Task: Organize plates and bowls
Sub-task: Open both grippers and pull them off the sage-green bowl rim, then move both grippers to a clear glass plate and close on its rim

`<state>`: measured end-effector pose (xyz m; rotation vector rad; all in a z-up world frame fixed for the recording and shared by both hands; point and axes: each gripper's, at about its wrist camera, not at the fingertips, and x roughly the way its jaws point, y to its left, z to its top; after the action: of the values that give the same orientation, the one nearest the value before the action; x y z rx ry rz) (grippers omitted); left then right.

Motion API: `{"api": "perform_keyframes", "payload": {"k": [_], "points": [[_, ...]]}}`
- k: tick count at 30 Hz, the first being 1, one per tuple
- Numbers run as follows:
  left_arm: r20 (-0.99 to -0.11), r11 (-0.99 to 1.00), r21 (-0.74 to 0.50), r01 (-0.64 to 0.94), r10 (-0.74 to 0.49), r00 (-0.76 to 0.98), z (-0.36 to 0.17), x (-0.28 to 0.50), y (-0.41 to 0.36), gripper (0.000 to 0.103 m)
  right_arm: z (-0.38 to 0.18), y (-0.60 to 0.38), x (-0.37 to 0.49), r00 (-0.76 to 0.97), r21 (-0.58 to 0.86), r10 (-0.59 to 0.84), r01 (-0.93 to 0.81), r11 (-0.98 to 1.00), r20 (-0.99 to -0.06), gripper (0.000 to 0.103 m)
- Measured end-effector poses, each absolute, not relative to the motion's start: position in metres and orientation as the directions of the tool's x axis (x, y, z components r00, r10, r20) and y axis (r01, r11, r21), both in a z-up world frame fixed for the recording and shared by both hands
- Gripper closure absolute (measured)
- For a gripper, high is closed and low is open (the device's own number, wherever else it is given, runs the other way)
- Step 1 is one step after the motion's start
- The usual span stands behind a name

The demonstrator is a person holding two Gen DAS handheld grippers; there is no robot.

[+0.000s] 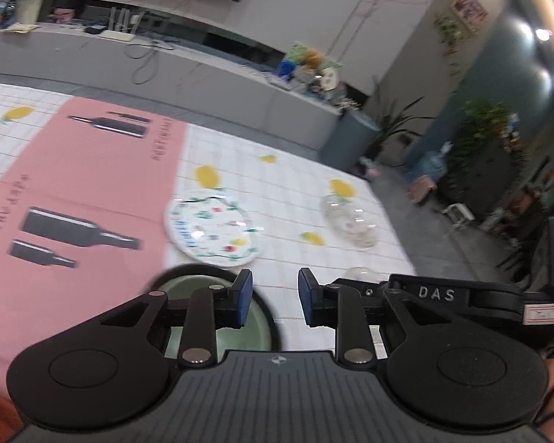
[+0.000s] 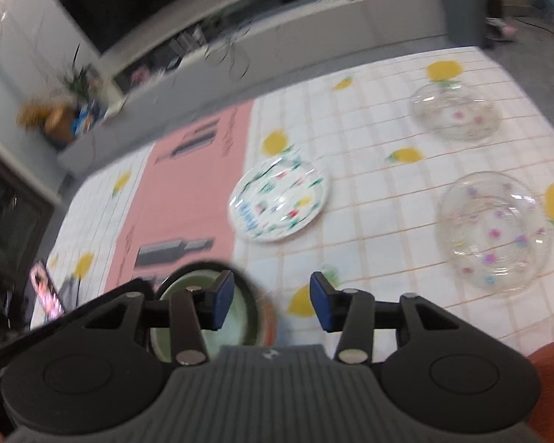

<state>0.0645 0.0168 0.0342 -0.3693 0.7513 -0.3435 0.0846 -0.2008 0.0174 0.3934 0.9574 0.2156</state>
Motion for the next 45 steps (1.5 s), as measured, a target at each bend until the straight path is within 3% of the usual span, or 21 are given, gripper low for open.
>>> {"api": "perform_keyframes", "payload": {"k": [8, 14, 20, 24, 29, 33, 40, 45], "points": [[-0.528, 0.803, -0.544, 0.244, -0.554, 0.644, 0.018, 0.075, -0.041, 0.071, 0.002, -0.28, 0.077, 0.667, 0.398, 0.186, 0.179, 0.9, -0.722, 0.056], [-0.57, 0.814, -0.538, 0.221, -0.544, 0.616, -0.004, 0.092, -0.09, 0.07, -0.023, -0.342, 0.077, 0.686, 0.431, 0.097, 0.334, 0.838, -0.721, 0.056], [-0.628, 0.818, -0.56, 0.131, -0.522, 0.577, -0.046, 0.12, -0.122, 0.07, -0.048, -0.382, 0.082, 0.678, 0.363, -0.019, 0.418, 0.833, -0.735, 0.056], [-0.669, 0.845, -0.526, 0.093, -0.479, 0.569, -0.069, 0.13, -0.137, 0.07, -0.067, -0.411, 0.088, 0.664, 0.426, 0.009, 0.469, 0.773, -0.747, 0.057], [-0.686, 0.85, -0.524, 0.052, -0.457, 0.566, -0.086, 0.148, -0.145, 0.07, -0.084, -0.428, 0.096, 0.619, 0.383, -0.04, 0.534, 0.754, -0.784, 0.061], [-0.701, 0.853, -0.521, 0.026, -0.445, 0.557, -0.097, 0.162, -0.148, 0.076, -0.095, -0.435, 0.101, 0.594, 0.4, -0.012, 0.556, 0.728, -0.804, 0.074], [-0.708, 0.841, -0.54, 0.024, -0.47, 0.528, -0.112, 0.174, -0.151, 0.077, -0.102, -0.435, 0.117, 0.581, 0.4, 0.013, 0.543, 0.738, -0.814, 0.076], [-0.706, 0.838, -0.545, 0.031, -0.479, 0.522, -0.115, 0.177, -0.153, 0.09, -0.105, -0.436, 0.117, 0.59, 0.434, 0.047, 0.535, 0.725, -0.806, 0.083]]}}
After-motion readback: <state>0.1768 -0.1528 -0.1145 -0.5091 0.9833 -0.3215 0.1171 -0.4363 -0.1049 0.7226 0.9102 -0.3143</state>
